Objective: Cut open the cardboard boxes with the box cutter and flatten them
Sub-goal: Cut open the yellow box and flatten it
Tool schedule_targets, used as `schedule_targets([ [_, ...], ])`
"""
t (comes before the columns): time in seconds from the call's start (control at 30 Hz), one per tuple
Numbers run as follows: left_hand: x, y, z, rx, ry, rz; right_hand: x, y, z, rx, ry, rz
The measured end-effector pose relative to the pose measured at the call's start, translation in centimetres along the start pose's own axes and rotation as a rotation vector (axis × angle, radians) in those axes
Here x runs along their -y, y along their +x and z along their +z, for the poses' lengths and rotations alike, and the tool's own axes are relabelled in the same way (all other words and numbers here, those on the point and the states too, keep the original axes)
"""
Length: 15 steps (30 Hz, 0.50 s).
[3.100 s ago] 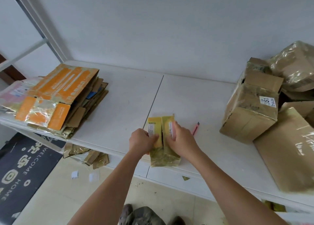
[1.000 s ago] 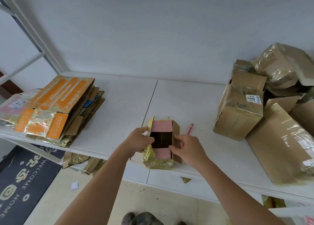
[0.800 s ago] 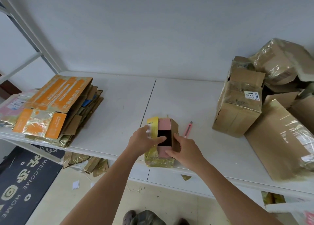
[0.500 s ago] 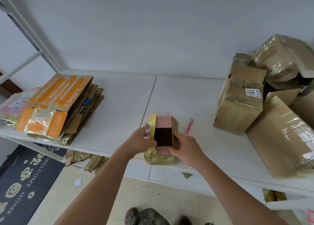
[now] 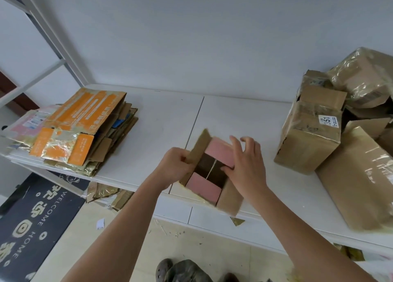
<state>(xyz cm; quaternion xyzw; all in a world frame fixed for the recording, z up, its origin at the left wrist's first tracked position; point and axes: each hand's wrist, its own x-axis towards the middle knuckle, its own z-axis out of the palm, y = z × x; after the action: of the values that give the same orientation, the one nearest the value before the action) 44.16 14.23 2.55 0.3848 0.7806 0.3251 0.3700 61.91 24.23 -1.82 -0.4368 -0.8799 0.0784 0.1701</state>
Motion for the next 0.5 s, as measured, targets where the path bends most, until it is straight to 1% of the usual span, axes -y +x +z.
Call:
schedule_targets([
  [0.03, -0.6, -0.1, -0.2, 0.004, 0.053, 0.049, 0.3, 0.5, -0.4, -0.013, -0.047, -0.037],
  [0.07, -1.1, -0.1, -0.4, 0.005, 0.102, 0.089, 0.7, 1.0, -0.6, 0.010, -0.068, -0.063],
  [0.13, -1.9, -0.1, -0.7, -0.049, 0.171, 0.144, 1.3, 1.6, -0.8, 0.086, 0.008, -0.052],
  [0.17, -2.1, 0.0, -0.8, -0.111, 0.201, 0.155, 1.5, 1.7, -0.8, 0.124, 0.100, -0.043],
  [0.23, -2.2, 0.1, -1.2, -0.309, 0.260, 0.120, 1.6, 1.8, -0.8, 0.143, 0.281, 0.000],
  [0.27, -2.0, 0.1, -1.3, -0.419, 0.284, 0.081, 1.5, 1.9, -0.7, 0.157, 0.380, 0.070],
  [0.3, -1.6, 0.1, -1.5, -0.494, 0.302, 0.052, 1.4, 1.9, -0.5, 0.164, 0.467, 0.163],
  [0.33, -1.1, 0.1, -1.5, -0.527, 0.309, 0.034, 1.4, 1.8, -0.4, 0.187, 0.547, 0.250],
  [0.4, -0.1, 0.2, -1.4, -0.523, 0.301, -0.009, 1.1, 1.6, -0.3, 0.195, 0.656, 0.359],
  [0.5, 1.5, 0.6, -0.6, -0.471, 0.259, -0.156, 1.1, 1.6, -0.3, 0.178, 0.720, 0.376],
])
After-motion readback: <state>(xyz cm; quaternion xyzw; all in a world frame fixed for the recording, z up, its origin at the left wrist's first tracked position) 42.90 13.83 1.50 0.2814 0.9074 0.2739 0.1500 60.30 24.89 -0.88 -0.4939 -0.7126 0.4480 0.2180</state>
